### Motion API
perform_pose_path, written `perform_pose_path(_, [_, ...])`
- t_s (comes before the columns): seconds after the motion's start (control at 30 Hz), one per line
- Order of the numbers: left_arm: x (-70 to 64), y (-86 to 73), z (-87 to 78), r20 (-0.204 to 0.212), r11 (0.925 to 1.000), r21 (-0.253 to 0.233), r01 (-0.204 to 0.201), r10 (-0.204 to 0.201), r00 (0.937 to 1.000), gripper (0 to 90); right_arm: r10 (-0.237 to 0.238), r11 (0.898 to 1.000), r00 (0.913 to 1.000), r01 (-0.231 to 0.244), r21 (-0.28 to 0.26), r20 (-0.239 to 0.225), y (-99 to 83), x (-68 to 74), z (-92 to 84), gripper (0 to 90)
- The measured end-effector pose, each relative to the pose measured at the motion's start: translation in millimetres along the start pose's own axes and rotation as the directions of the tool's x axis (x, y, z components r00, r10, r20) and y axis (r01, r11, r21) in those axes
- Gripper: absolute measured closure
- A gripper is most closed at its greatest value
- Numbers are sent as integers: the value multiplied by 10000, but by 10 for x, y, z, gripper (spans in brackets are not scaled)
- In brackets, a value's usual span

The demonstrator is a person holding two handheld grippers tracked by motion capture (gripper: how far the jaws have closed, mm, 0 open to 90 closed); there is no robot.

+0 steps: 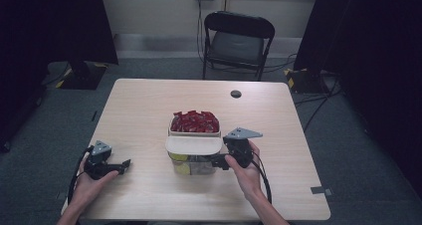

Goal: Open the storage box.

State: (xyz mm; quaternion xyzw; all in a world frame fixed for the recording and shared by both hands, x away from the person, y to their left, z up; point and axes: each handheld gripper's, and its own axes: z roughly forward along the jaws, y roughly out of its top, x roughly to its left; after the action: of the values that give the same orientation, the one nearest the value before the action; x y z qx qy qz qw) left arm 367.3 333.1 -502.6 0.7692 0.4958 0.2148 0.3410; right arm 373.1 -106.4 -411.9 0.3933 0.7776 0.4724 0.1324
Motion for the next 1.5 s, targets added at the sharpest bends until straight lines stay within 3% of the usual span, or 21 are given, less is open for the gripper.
perform_pose_path(0.5, [0,0,0,2,10000,-2,0,0,10000,118,28,9996,10000,-29,-285,-56,100,-43,2,145])
perform_pose_path(1.03, [0,0,0,5,10000,-7,0,0,10000,118,-255,9988,9991,240,-438,-342,218,-42,0,154])
perform_pose_path(1.17, [0,0,0,3,10000,-3,-4,4,10000,118,-58,9988,9991,38,-492,-416,224,-65,6,165])
perform_pose_path(1.5, [0,0,0,4,10000,-3,-2,2,10000,118,-50,9990,9993,34,-446,-357,263,-127,28,210])
